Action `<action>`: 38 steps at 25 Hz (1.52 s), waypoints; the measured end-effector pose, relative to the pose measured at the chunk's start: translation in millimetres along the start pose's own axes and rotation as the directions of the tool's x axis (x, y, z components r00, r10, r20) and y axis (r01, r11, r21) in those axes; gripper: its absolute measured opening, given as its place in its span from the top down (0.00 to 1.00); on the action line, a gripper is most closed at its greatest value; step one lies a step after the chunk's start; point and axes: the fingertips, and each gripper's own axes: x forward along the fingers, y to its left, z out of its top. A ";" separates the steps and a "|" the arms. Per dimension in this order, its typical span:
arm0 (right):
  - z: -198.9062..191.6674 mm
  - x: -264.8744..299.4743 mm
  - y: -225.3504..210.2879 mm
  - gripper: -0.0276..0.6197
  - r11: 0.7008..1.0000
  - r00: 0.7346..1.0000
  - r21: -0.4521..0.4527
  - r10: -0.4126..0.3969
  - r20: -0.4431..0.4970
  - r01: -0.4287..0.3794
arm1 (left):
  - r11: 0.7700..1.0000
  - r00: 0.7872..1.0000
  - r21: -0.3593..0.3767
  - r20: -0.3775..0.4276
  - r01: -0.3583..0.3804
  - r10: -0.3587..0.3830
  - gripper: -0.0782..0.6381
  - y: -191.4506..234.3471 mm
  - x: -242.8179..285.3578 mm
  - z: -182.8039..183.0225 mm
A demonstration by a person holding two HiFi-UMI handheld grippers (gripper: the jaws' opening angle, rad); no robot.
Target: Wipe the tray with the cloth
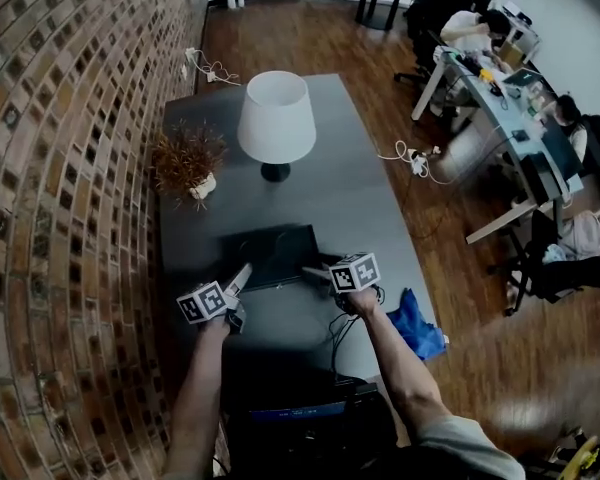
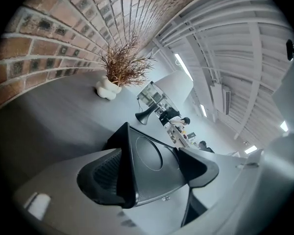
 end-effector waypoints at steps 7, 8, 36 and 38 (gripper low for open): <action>7.3 -43.2 -2.0 0.47 0.995 0.987 0.097 -0.031 0.157 0.015 | 0.999 0.993 -0.013 0.114 0.037 -0.035 0.39 -8.6 -37.7 18.1; 14.2 -61.1 3.1 0.47 0.993 0.972 0.114 -0.020 0.233 -0.007 | 0.997 0.985 -0.016 0.161 0.071 -0.067 0.40 -19.5 -50.5 26.5; 61.6 -160.8 187.3 0.57 0.888 0.895 -0.441 0.082 0.438 0.134 | 0.629 0.462 0.204 0.519 0.750 -0.719 0.47 -278.9 -172.9 100.3; 47.5 -173.0 150.3 0.57 0.934 0.898 -0.327 0.019 0.439 0.141 | 0.494 0.244 0.088 0.787 0.865 -0.567 0.52 -222.6 -206.0 144.1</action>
